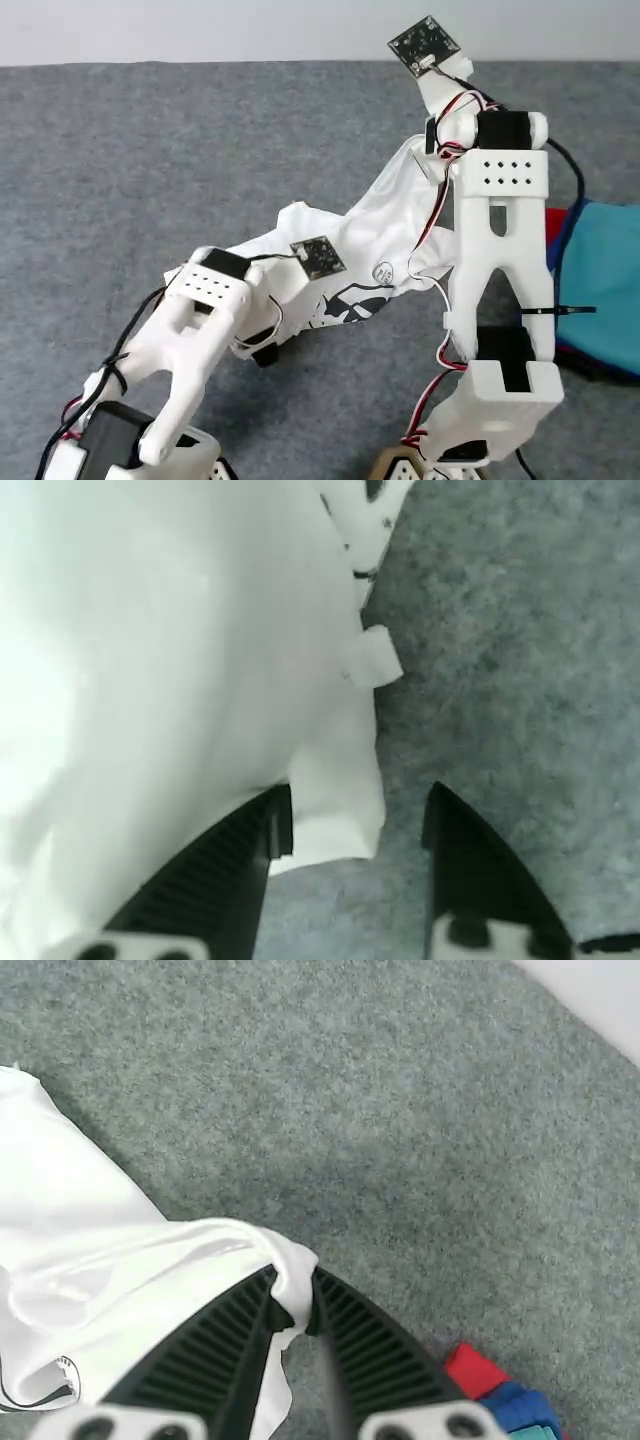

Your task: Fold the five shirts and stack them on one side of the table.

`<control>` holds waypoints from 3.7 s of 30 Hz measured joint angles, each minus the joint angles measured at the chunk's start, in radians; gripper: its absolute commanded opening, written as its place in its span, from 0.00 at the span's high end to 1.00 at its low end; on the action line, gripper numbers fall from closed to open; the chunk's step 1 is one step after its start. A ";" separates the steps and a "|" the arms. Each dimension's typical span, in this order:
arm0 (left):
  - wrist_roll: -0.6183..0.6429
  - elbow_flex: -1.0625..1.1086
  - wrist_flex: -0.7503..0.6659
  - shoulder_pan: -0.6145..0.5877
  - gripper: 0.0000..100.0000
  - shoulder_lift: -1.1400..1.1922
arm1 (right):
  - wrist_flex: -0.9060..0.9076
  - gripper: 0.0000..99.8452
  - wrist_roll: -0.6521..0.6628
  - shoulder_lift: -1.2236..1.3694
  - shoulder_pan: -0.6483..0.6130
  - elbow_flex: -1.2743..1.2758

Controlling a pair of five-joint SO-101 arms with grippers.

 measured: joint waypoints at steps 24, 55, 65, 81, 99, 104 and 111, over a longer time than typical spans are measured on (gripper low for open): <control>0.000 -0.473 0.379 -0.003 0.99 0.083 | 0.000 0.99 0.000 -0.098 0.018 0.000; -0.034 -1.056 0.476 -0.611 0.92 -0.176 | -0.094 0.99 0.055 -0.595 0.130 0.000; -0.034 -1.134 0.471 -0.609 0.92 -0.183 | -0.080 0.99 0.055 -0.660 0.129 0.005; 0.114 -0.778 0.373 -0.129 0.82 0.009 | -0.015 0.99 0.055 -0.614 0.092 0.005; 0.114 -0.778 0.068 0.092 0.77 0.417 | -0.015 0.99 0.106 -0.614 0.092 0.005; 0.114 -0.796 0.060 0.118 0.77 0.459 | -0.015 0.99 0.106 -0.614 0.092 0.005; 0.137 -0.809 0.057 0.172 0.77 0.470 | -0.015 0.99 0.106 -0.614 0.092 0.005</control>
